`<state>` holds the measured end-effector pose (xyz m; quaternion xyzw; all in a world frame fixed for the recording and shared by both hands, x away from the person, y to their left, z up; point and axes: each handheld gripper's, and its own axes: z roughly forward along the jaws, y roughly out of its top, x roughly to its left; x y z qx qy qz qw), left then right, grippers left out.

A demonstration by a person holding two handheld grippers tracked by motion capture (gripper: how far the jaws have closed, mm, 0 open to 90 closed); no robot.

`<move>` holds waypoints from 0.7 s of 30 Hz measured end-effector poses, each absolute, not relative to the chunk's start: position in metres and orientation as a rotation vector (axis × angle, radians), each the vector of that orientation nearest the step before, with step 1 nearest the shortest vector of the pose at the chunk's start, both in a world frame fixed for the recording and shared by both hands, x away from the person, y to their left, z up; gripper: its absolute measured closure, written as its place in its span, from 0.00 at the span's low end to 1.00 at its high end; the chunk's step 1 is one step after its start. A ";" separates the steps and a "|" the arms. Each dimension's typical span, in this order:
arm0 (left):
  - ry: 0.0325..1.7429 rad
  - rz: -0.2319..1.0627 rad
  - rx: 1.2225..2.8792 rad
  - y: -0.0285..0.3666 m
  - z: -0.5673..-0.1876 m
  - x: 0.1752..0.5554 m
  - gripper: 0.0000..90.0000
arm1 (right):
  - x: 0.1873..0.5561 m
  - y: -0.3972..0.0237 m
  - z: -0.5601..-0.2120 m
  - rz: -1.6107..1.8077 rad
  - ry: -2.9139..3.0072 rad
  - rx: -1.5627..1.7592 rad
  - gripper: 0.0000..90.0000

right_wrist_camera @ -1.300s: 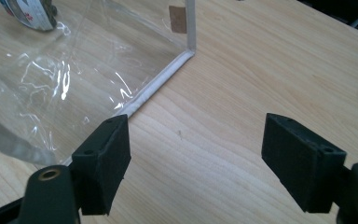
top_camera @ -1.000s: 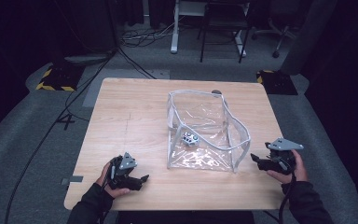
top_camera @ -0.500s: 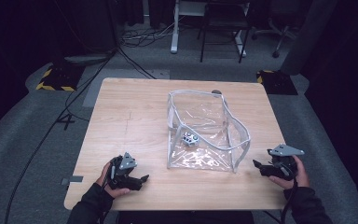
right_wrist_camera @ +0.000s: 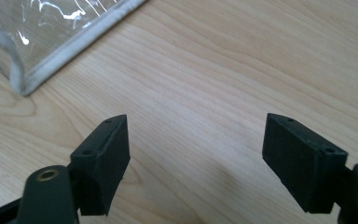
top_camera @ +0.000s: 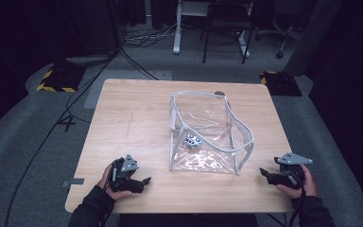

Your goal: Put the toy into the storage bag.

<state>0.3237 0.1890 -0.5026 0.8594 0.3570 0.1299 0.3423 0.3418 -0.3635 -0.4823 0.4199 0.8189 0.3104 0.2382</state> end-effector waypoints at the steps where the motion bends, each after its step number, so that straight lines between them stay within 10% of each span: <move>1: 0.927 0.337 2.236 0.189 -0.502 0.324 0.17 | 0.341 -0.365 -0.483 0.851 2.243 1.148 0.26; 21: 0.930 0.333 2.233 0.189 -0.503 0.324 0.17 | 0.325 -0.394 -0.498 0.911 2.222 1.278 0.23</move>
